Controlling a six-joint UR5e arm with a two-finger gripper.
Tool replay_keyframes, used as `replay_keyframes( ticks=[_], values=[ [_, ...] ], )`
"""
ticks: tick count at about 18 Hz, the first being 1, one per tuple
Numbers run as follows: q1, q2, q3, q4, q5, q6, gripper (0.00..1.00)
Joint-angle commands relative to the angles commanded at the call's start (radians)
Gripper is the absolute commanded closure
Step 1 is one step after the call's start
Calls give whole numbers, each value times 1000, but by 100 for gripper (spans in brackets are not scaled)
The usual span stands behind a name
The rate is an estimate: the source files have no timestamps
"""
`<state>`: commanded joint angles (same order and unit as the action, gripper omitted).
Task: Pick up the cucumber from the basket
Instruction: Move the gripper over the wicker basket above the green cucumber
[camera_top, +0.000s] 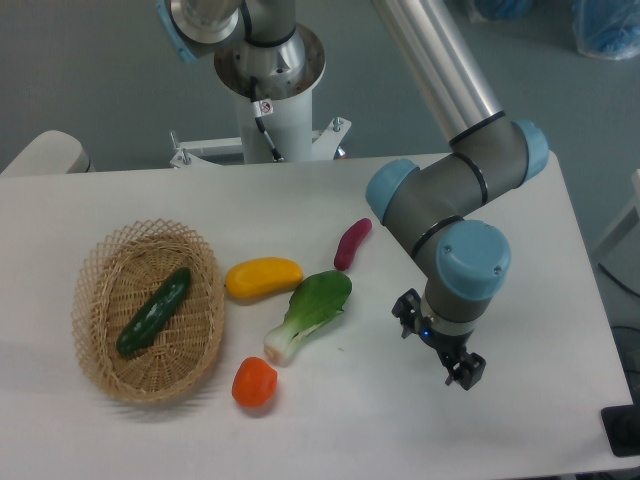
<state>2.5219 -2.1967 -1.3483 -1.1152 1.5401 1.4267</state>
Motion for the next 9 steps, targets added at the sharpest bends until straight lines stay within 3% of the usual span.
replay_keyframes(
  ticks=[9],
  values=[
    [-84,28,-25,-6,0,-143,0]
  ],
)
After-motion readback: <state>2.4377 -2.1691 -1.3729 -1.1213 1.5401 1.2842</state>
